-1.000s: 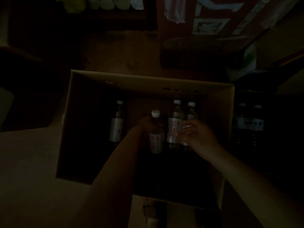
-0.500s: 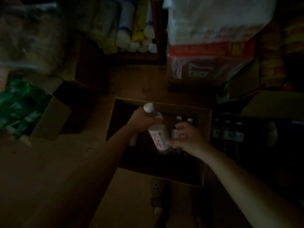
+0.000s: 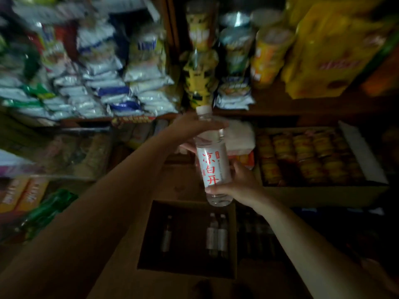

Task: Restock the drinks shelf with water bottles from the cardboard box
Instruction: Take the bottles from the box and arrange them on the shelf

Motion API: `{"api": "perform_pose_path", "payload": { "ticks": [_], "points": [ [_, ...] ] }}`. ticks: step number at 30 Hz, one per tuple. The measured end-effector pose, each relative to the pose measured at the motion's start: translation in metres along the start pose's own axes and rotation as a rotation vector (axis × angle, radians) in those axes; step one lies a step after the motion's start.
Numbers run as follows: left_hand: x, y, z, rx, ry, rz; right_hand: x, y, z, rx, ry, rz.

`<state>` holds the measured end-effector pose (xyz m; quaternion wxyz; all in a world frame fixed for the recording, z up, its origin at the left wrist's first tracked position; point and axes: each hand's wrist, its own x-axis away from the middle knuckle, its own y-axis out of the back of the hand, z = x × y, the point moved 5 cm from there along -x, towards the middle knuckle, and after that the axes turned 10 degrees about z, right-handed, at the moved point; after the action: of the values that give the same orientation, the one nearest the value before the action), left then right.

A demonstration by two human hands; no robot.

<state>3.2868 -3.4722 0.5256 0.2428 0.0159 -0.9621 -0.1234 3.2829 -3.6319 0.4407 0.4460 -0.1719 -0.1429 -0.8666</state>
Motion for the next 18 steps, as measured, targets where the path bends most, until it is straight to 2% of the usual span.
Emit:
{"api": "perform_pose_path", "payload": {
  "ticks": [5,9,18],
  "points": [
    [0.04,-0.016,-0.098,0.048,-0.188,0.198,0.064,0.052,0.081,-0.047,0.074,-0.124],
    [0.059,-0.048,-0.167,0.087,-0.317,0.291,0.129,0.088,0.126,-0.07,0.131,-0.233],
    [0.111,-0.182,-0.329,-0.038,-0.543,0.399,0.3,0.185,0.163,-0.036,0.252,-0.482]
  ]
}}
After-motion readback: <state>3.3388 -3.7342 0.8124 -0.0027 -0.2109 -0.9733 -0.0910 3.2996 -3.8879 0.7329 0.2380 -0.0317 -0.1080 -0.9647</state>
